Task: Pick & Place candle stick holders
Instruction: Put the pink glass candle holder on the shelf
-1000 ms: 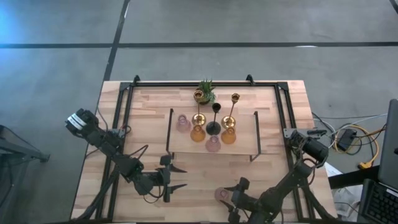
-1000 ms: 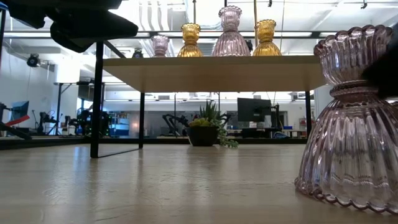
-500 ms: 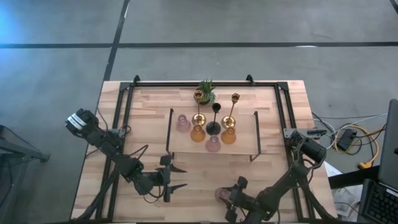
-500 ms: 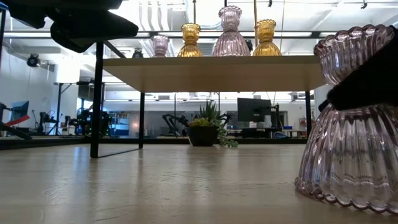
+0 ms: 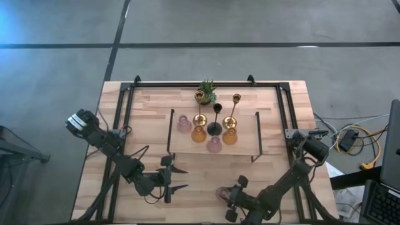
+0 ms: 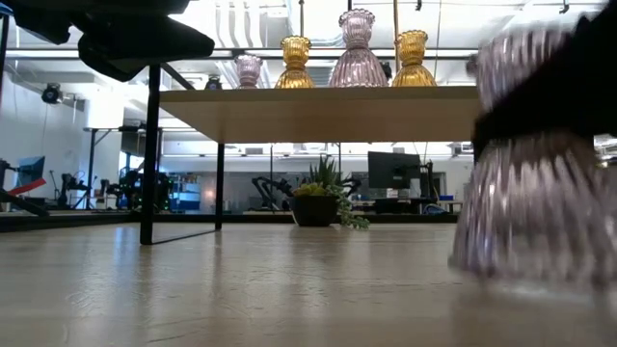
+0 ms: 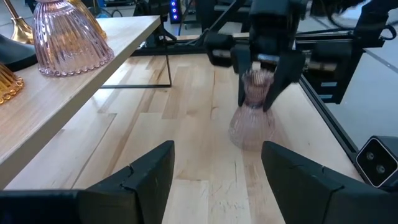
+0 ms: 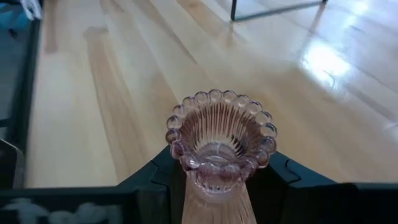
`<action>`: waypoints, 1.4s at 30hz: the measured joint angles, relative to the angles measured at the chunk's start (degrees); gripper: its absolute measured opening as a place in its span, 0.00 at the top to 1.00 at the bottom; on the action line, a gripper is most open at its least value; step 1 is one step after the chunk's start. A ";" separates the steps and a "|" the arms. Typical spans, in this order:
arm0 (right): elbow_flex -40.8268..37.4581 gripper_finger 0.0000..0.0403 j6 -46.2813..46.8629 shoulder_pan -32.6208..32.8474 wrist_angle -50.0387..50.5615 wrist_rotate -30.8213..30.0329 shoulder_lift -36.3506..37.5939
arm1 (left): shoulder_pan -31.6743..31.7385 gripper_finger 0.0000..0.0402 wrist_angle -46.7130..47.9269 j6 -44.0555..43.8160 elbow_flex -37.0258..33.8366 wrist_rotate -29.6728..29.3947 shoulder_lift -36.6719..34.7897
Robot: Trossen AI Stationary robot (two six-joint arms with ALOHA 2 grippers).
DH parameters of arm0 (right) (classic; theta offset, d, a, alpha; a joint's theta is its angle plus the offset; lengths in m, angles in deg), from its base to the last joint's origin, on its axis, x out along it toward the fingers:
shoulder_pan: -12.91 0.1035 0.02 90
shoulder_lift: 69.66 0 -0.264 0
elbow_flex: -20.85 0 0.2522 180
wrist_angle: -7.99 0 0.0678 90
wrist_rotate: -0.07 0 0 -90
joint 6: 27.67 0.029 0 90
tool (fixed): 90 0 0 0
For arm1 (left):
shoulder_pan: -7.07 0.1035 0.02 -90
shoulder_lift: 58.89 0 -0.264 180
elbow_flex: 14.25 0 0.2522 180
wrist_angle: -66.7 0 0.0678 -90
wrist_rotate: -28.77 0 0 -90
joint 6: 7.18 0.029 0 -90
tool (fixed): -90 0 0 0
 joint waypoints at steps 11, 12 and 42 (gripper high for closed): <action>0.00 0.70 -1.56 0.68 14.60 3.23 16.29 | -0.03 0.39 0.07 0.02 -0.17 0.00 0.00; 0.00 0.70 -1.51 0.72 16.26 4.29 18.18 | -0.03 0.39 0.04 0.02 -0.17 0.00 0.00; -11.12 0.70 -12.17 -14.75 39.27 -0.57 56.59 | -0.03 0.39 0.09 0.04 -0.22 0.00 0.00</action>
